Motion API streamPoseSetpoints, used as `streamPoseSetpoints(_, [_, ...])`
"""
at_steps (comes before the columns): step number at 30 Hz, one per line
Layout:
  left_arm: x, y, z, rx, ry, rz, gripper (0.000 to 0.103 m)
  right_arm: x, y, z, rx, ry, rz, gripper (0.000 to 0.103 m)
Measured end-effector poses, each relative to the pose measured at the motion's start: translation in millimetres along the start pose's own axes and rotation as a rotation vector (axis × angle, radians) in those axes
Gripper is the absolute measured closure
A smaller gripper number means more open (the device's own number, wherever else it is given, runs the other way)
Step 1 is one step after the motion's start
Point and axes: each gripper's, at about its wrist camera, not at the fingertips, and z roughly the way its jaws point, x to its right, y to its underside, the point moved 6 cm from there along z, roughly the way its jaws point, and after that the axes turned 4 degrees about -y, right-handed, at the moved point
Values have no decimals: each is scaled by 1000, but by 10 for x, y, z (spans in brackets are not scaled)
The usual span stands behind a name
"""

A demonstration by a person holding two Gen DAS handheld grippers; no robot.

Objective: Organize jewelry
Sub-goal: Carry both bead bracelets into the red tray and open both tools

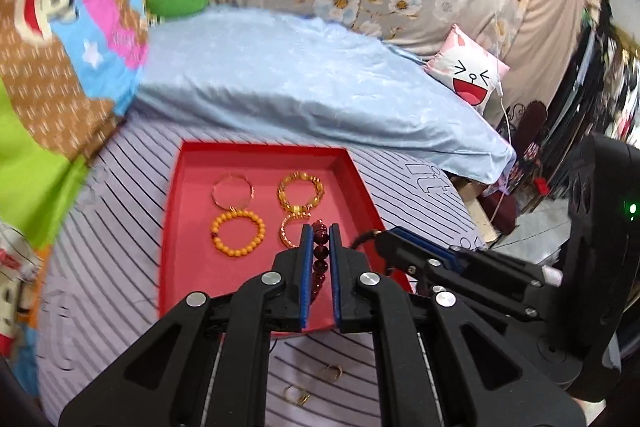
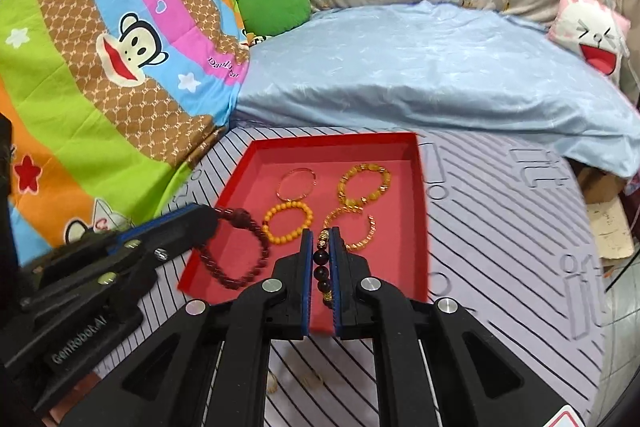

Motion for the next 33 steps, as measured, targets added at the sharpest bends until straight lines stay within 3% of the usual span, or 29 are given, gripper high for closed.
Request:
streamPoseSetpoints(4, [-277, 141, 434, -105, -3, -78, 95, 136, 119, 370, -77, -40, 71, 95])
streamPoseSetpoints(8, [-548, 360, 709, -166, -97, -82, 95, 264, 290, 577, -128, 8, 66, 95])
streamPoseSetpoints(16, [-766, 511, 805, -177, -228, -15, 95, 421, 441, 701, -163, 102, 15, 95])
streamPoseSetpoints(26, [-754, 521, 916, -159, -373, 114, 95, 377, 357, 839, -155, 181, -62, 95])
streamPoseSetpoints(31, [-798, 522, 899, -131, -392, 105, 94, 409, 355, 814, -133, 181, -43, 82])
streamPoseSetpoints(33, [-791, 521, 887, -122, -397, 107, 87, 426, 360, 798, -128, 178, -32, 81])
